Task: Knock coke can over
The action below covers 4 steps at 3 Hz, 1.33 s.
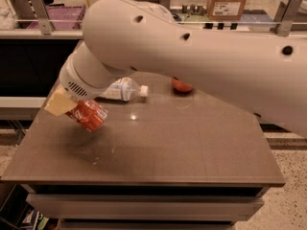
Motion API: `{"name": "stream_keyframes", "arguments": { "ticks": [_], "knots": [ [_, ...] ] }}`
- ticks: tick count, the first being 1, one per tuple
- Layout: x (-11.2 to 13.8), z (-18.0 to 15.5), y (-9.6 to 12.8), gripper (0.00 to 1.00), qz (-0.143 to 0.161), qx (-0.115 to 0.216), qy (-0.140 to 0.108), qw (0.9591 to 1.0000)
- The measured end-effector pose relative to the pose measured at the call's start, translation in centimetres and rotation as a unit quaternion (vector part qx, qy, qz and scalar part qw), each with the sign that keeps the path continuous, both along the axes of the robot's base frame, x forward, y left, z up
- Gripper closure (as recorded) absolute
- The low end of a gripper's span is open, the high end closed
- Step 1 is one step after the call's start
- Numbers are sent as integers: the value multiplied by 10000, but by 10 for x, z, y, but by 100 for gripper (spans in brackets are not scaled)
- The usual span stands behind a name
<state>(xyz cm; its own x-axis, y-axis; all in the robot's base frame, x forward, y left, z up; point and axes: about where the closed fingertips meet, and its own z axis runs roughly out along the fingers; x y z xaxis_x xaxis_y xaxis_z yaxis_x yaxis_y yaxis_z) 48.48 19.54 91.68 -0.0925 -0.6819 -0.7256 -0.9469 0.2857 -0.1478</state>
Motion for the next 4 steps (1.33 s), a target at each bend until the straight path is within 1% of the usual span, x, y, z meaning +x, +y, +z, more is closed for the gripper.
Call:
{"name": "stream_keyframes", "arguments": {
  "ticks": [1,2,3,4],
  "knots": [
    [1,-9,1,100,-76,-328,88,9994],
    [3,-17,5,100,-116,-813,156,9965],
    [4,-26,11,100,-74,-1285,225,9914],
    [5,-37,19,100,14,-1726,324,9845]
  ]
}}
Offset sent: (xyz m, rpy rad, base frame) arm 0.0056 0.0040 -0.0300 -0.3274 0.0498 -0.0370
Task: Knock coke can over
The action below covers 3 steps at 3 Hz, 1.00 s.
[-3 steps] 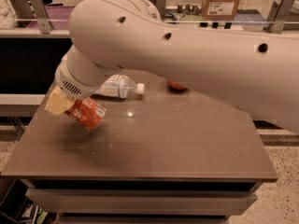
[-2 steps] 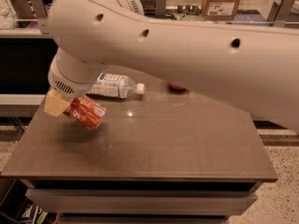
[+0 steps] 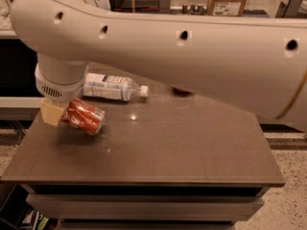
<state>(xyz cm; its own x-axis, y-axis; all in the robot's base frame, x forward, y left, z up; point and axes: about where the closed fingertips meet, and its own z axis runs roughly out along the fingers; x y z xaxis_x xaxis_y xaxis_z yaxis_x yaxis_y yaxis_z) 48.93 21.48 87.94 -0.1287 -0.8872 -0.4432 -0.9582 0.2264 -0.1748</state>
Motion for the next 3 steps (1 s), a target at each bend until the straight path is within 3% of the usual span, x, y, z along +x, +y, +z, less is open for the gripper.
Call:
{"name": "stream_keyframes", "arguments": {
  "ticks": [1,3],
  "knots": [
    [0,-6,4,100,46,-101,46,9999],
    [4,-29,23,100,252,288,98,9992]
  ]
}}
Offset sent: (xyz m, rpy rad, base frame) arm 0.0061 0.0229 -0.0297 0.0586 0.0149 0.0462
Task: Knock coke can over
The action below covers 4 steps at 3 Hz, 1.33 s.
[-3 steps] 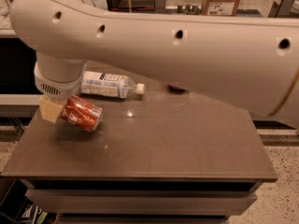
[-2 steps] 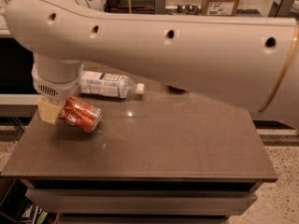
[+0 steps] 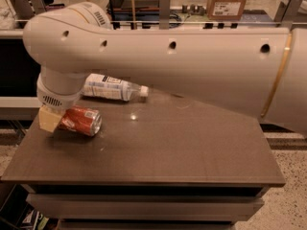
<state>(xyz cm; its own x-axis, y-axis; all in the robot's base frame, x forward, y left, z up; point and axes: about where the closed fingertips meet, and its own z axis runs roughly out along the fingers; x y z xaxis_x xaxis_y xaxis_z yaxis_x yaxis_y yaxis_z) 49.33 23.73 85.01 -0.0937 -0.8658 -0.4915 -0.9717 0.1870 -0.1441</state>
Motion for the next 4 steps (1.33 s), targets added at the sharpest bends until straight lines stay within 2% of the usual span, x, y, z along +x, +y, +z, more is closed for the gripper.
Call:
{"name": "stream_keyframes", "arguments": {
  "ticks": [2,3,4],
  "knots": [
    [3,-18,23,100,236,662,3,9975],
    [3,-13,23,82,236,662,3,9975],
    [2,-11,23,59,242,665,-10,9975]
  ]
}}
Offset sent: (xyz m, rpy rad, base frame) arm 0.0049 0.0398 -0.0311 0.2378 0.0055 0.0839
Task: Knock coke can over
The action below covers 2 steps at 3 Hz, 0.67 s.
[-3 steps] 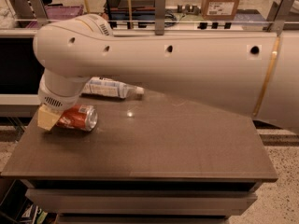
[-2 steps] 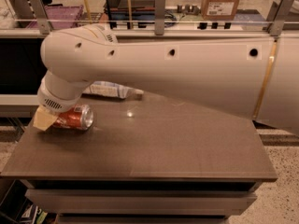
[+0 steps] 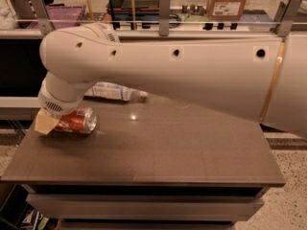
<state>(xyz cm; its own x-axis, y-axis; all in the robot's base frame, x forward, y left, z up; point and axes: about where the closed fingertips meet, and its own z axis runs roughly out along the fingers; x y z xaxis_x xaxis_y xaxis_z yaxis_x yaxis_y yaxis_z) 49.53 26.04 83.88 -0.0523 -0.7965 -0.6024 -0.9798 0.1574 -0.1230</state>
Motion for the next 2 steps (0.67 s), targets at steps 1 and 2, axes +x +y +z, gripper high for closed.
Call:
{"name": "stream_keyframes", "arguments": {
  "ticks": [1,2],
  "knots": [
    [-1,1,0,36,5,3,-12,10000],
    [-2,3,0,13,10,7,-24,10000]
  ]
}}
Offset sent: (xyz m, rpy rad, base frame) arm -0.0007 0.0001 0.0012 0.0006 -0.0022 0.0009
